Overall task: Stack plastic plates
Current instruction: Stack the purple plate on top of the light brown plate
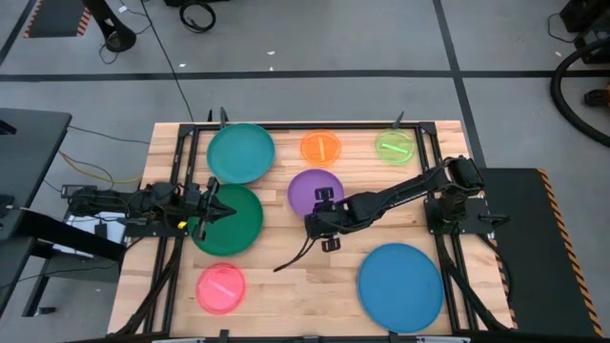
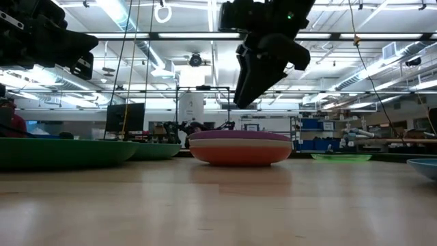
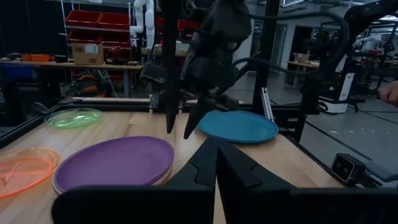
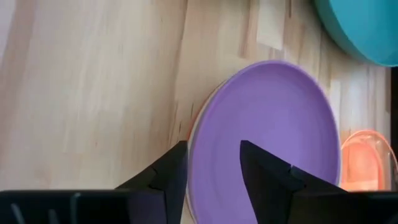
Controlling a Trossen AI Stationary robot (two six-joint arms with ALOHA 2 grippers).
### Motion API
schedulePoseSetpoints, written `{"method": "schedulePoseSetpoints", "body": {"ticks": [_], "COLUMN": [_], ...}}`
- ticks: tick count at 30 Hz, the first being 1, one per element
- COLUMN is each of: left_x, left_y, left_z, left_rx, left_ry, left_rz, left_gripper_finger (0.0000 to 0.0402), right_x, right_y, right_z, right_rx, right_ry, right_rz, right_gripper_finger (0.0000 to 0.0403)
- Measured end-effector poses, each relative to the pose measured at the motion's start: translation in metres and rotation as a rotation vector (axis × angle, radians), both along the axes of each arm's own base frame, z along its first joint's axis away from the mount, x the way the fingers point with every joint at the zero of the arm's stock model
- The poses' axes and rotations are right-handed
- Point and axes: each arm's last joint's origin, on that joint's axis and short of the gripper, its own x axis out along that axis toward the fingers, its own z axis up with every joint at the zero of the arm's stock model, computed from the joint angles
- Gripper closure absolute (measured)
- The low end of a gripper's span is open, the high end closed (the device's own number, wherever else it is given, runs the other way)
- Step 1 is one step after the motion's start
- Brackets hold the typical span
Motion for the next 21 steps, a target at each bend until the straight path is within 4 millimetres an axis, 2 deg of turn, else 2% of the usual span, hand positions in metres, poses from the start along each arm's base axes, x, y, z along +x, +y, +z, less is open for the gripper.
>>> {"method": "schedulePoseSetpoints", "body": {"ticks": [11, 17, 21], "left_x": [0.000, 0.000, 0.000], "left_y": [0.000, 0.000, 0.000], "left_z": [0.000, 0.000, 0.000], "left_rx": [0.000, 0.000, 0.000], "left_ry": [0.001, 0.001, 0.001], "left_rz": [0.000, 0.000, 0.000], "left_gripper_finger": [0.0388, 0.0388, 0.0388], "right_x": [-0.013, -0.012, -0.005], "right_y": [-0.015, -0.019, -0.015], "right_z": [-0.031, -0.032, -0.025], "right_rx": [0.015, 0.014, 0.016], "right_ry": [0.061, 0.051, -0.011], "right_rz": [-0.096, -0.103, -0.073], "right_gripper_finger": [0.0249, 0.0249, 0.0250]}}
